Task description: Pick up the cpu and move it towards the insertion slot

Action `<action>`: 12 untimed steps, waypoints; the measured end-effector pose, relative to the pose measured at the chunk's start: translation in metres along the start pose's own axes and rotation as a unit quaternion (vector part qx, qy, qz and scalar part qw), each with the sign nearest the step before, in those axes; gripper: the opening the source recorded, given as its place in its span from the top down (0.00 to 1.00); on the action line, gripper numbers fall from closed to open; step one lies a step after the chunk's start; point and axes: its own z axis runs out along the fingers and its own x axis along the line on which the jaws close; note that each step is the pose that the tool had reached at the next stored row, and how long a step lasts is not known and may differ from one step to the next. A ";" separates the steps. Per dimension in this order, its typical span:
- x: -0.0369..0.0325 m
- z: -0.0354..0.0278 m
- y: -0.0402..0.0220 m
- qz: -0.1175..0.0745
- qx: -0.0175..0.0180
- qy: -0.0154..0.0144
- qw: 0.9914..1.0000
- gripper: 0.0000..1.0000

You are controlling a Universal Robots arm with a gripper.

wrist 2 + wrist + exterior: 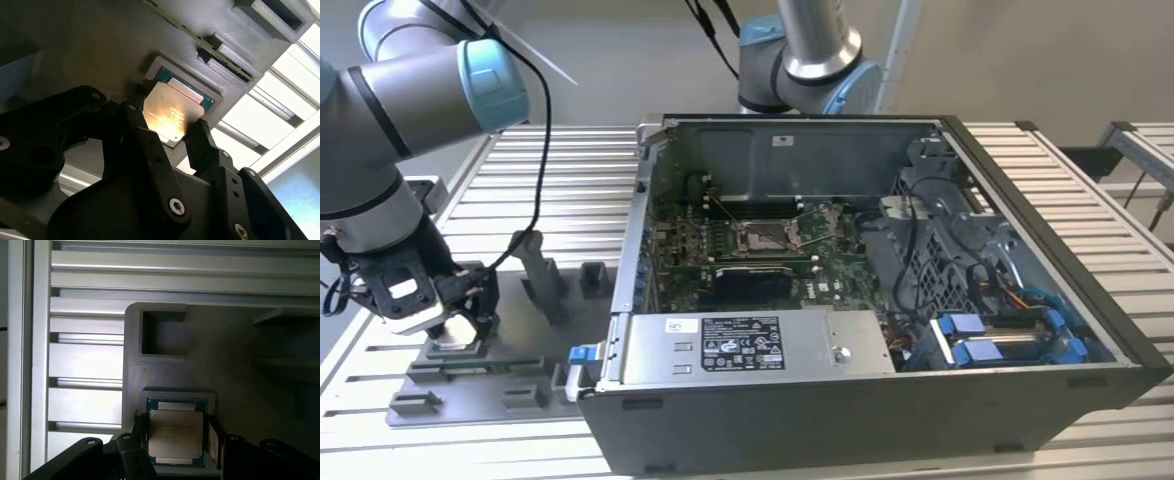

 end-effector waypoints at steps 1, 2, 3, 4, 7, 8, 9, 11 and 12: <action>0.0000 0.0000 0.0000 0.000 0.000 0.000 1.000 0.00; 0.0000 0.0000 0.0000 0.000 0.000 0.000 1.000 0.00; 0.0000 0.0000 0.0000 0.000 0.000 0.000 1.000 0.00; 0.0000 0.0000 0.0000 0.000 0.000 0.000 1.000 0.00; 0.0000 0.0000 0.0000 0.000 0.000 0.000 1.000 1.00; 0.0000 0.0000 0.0000 0.000 0.000 0.000 1.000 1.00; 0.0000 0.0000 0.0000 0.000 0.000 0.000 1.000 1.00; 0.0000 0.0000 0.0000 0.000 0.000 0.000 1.000 1.00; 0.0000 0.0000 0.0000 0.000 0.000 0.000 1.000 1.00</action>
